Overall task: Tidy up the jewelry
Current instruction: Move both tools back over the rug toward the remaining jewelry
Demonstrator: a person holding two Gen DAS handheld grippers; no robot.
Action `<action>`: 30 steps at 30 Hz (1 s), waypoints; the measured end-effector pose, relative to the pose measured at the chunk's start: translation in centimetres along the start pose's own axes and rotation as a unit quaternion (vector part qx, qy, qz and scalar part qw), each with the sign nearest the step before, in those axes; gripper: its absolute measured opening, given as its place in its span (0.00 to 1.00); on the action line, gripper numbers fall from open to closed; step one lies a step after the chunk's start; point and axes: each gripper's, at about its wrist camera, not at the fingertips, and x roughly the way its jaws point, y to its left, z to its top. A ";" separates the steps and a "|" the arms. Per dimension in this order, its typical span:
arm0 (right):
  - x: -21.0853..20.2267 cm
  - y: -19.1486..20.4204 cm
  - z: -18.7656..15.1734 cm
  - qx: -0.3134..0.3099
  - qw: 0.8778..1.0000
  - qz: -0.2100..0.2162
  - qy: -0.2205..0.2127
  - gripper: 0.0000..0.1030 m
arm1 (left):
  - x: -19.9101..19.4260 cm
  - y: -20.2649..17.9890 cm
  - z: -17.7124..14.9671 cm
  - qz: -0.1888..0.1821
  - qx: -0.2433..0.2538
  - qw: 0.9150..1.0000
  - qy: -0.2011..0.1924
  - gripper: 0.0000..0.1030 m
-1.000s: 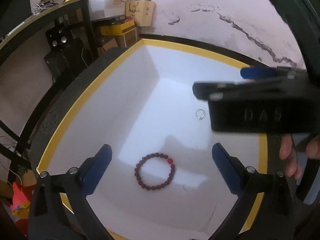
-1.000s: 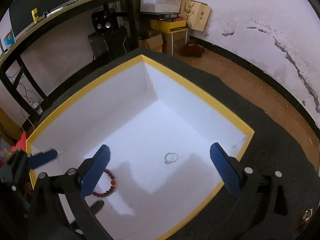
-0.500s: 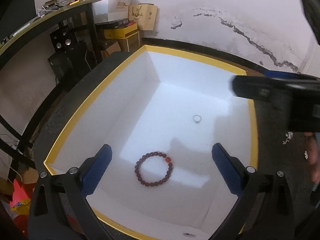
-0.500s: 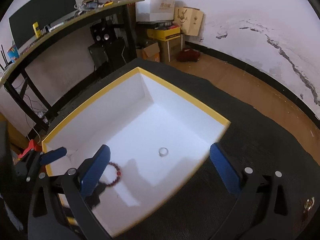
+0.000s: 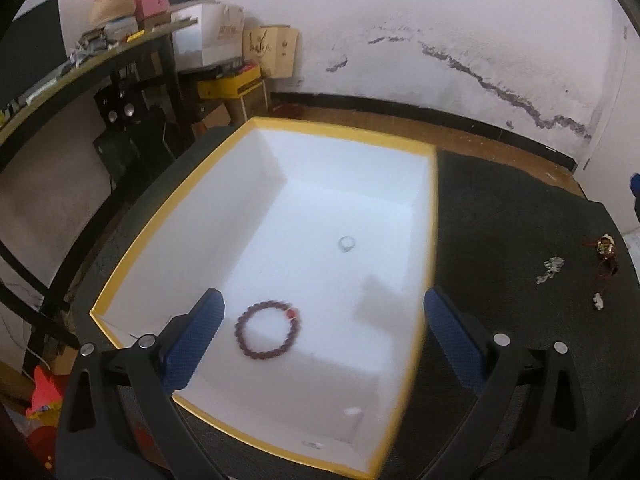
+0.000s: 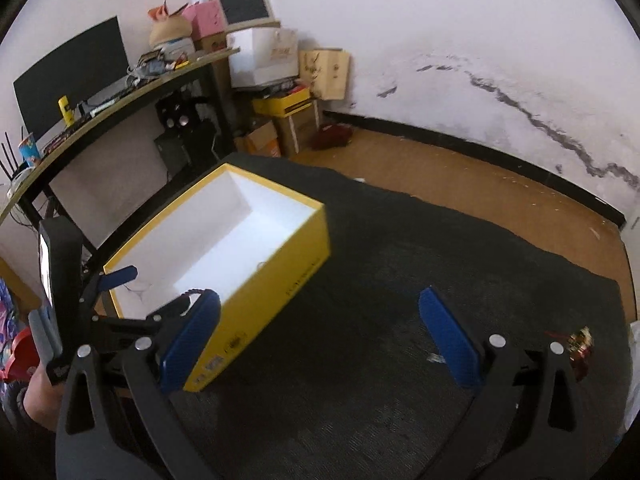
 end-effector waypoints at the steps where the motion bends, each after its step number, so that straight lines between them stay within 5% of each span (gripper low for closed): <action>1: -0.6 -0.6 -0.4 0.003 1.000 -0.003 -0.004 0.94 | -0.3 -0.6 0.0 -0.005 0.001 1.000 -0.005 0.95; 13: -8.8 -14.9 -9.9 0.097 0.986 -0.129 -0.045 0.94 | 0.0 -16.0 -1.1 -0.092 0.118 0.989 -0.014 0.95; 22: -4.4 -23.5 -19.4 0.141 0.975 -0.172 0.008 0.94 | 6.5 -25.2 -3.5 -0.139 0.173 0.975 0.022 0.95; 30: 0.7 -30.7 -21.2 0.208 0.958 -0.189 0.054 0.94 | 12.9 -28.2 -5.3 -0.129 0.181 0.972 0.076 0.95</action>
